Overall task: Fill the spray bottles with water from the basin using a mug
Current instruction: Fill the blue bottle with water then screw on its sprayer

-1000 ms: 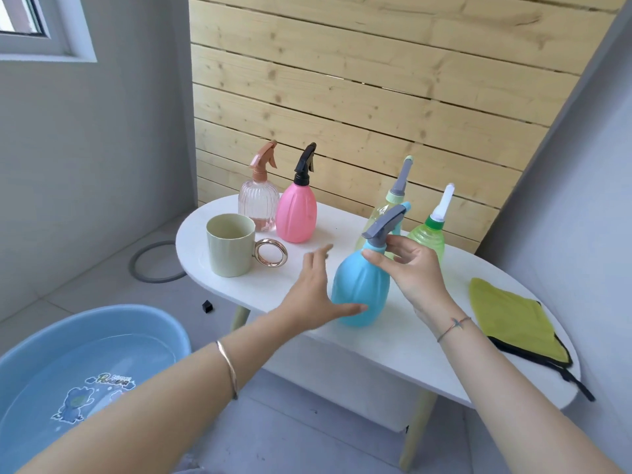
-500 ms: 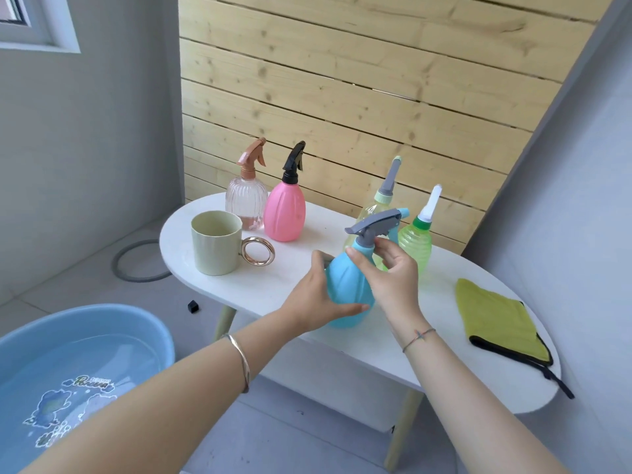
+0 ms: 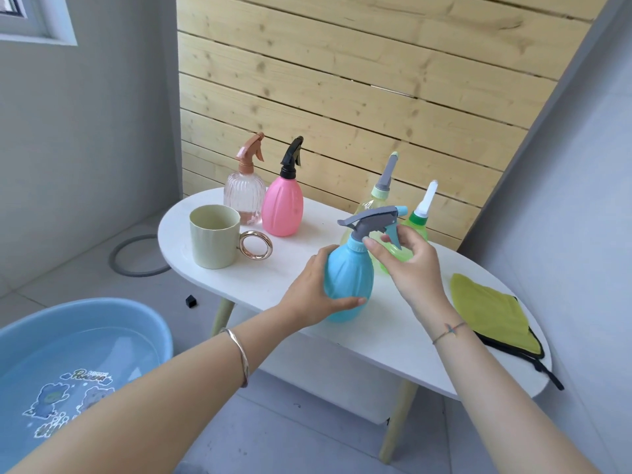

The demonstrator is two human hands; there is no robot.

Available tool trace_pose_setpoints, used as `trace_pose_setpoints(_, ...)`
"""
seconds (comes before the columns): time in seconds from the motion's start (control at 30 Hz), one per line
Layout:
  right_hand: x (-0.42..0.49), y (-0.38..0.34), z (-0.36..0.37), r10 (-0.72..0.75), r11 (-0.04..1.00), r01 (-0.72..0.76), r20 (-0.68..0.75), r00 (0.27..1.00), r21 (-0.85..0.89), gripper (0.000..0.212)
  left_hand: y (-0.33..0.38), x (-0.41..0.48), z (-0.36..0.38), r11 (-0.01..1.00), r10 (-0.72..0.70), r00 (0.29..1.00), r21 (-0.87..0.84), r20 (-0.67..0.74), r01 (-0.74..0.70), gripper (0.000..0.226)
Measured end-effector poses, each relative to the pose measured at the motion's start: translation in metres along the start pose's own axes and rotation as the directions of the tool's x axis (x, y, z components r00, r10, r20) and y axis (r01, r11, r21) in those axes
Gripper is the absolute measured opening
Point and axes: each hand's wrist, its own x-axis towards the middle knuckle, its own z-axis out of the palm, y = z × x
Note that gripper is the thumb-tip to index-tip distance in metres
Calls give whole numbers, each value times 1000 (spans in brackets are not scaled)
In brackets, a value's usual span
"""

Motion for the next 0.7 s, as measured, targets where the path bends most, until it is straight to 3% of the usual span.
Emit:
trace_pose_setpoints(0.1,-9,-2,-5,-46,999,45,-45,998,-4,10,-2,2,0,1000,-5,1000,-15,-13,5,93)
trace_pose_setpoints(0.27,-17,-4,-11,-41,998,41,3,999,44,40,-4,2,2,999,-2,1000,-38,-9,2,94)
trace_pose_setpoints(0.37,-10,-6,-12,1,992,4,-36,999,128,34,-4,2,2,999,-7,1000,-35,-2,7,94)
trace_pose_setpoints(0.43,0,-1,-13,58,990,-66,66,996,125,15,-4,2,1,999,-5,1000,-33,-5,5,94)
trace_pose_setpoints(0.5,5,1,-8,125,976,-164,251,960,144,30,-4,2,1,1000,-2,1000,-29,-5,2,94)
trace_pose_setpoints(0.57,10,2,-2,132,956,-206,323,937,208,38,-4,3,2,1000,-5,1000,-29,-5,5,94)
trace_pose_setpoints(0.7,14,7,12,99,978,-130,188,977,164,28,-4,3,3,999,-11,1000,-32,-7,10,98)
